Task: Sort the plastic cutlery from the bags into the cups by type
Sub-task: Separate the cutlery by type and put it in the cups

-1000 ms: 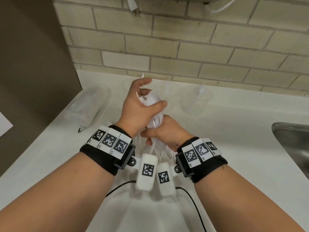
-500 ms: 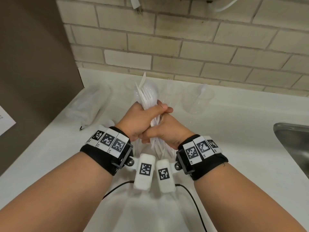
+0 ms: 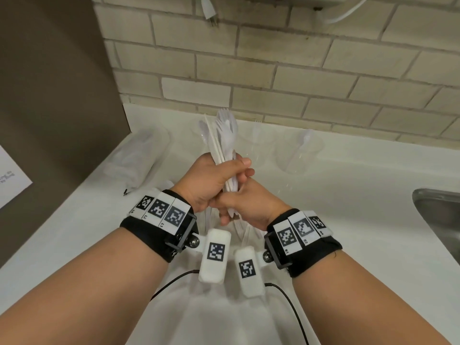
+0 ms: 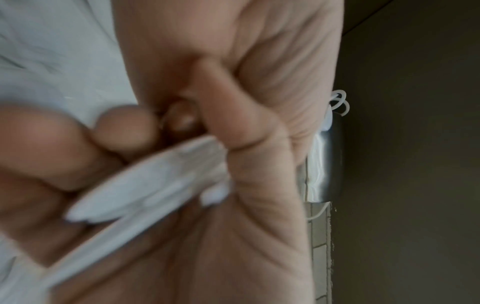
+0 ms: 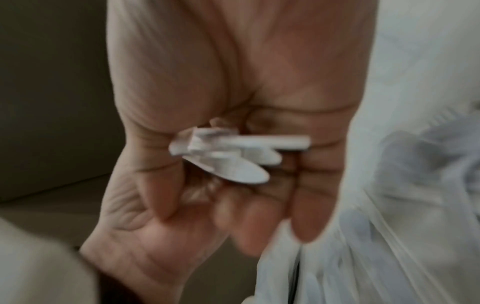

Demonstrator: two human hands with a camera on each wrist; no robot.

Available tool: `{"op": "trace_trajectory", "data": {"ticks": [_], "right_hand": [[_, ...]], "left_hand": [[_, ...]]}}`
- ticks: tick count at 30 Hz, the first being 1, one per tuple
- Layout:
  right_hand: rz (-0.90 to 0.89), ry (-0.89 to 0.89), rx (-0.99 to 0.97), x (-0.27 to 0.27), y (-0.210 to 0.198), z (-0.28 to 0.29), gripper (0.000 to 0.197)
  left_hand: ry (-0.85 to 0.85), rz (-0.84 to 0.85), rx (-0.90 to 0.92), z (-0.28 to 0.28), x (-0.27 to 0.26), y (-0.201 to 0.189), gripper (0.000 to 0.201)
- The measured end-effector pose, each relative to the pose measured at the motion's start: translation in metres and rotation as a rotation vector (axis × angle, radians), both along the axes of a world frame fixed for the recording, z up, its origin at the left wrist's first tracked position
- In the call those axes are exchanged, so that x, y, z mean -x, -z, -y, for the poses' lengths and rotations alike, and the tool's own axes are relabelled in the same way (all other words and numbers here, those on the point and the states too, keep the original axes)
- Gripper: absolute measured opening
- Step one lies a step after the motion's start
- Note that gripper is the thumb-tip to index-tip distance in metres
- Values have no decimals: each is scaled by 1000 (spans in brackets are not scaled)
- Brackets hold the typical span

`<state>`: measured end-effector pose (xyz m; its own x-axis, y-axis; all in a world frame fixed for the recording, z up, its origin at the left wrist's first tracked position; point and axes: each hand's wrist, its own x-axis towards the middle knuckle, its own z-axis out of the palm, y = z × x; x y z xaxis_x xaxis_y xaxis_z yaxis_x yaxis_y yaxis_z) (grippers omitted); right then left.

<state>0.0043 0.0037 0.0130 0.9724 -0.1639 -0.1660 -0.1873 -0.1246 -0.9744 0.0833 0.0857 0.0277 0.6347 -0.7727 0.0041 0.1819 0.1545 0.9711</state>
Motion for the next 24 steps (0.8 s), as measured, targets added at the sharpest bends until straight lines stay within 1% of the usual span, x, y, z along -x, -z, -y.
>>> {"op": "trace_trajectory", "data": {"ticks": [2,3,4,5,6,7,8,9,10,12,14,16,17,20,22,24], "right_hand": [[-62,34,180,-1,-2,7,30],[-93,79,266,-1,-6,11,39],[-94,149,330,0,-11,14,46],[-58,246,374,0,-15,18,49],[13,358,409,-1,-19,22,50],[106,457,431,-3,-24,23,45],[211,535,426,-5,-28,23,34],[319,572,395,-8,-33,23,18],[403,572,371,-10,-39,22,6],[499,516,436,-12,-49,22,19],[500,446,574,-15,-55,26,23],[461,414,705,-19,-58,31,18],[422,396,732,-21,-60,33,15],[350,349,712,-21,-59,34,6],[356,377,677,-20,-59,32,13],[377,457,594,-21,-61,32,20]], "left_hand": [[-116,-112,59,2,-3,1,22],[-167,-174,89,1,-7,1,20],[-207,-200,104,0,-11,1,20],[-233,-176,90,-1,-15,1,19],[-243,-131,61,-2,-17,2,16],[-237,-84,30,-3,-18,3,11],[-220,-56,9,-4,-17,3,6],[-200,-35,-8,-5,-16,4,7],[-179,-13,-24,-5,-15,7,13],[-133,40,-40,-5,-11,10,18],[-83,71,-44,-6,-8,12,16],[-43,64,-48,-7,-7,11,15],[-26,57,-44,-8,-6,12,16],[3,78,-34,-8,-7,13,20],[9,97,-44,-8,-7,16,20],[18,62,-50,-9,-8,20,19]]}}
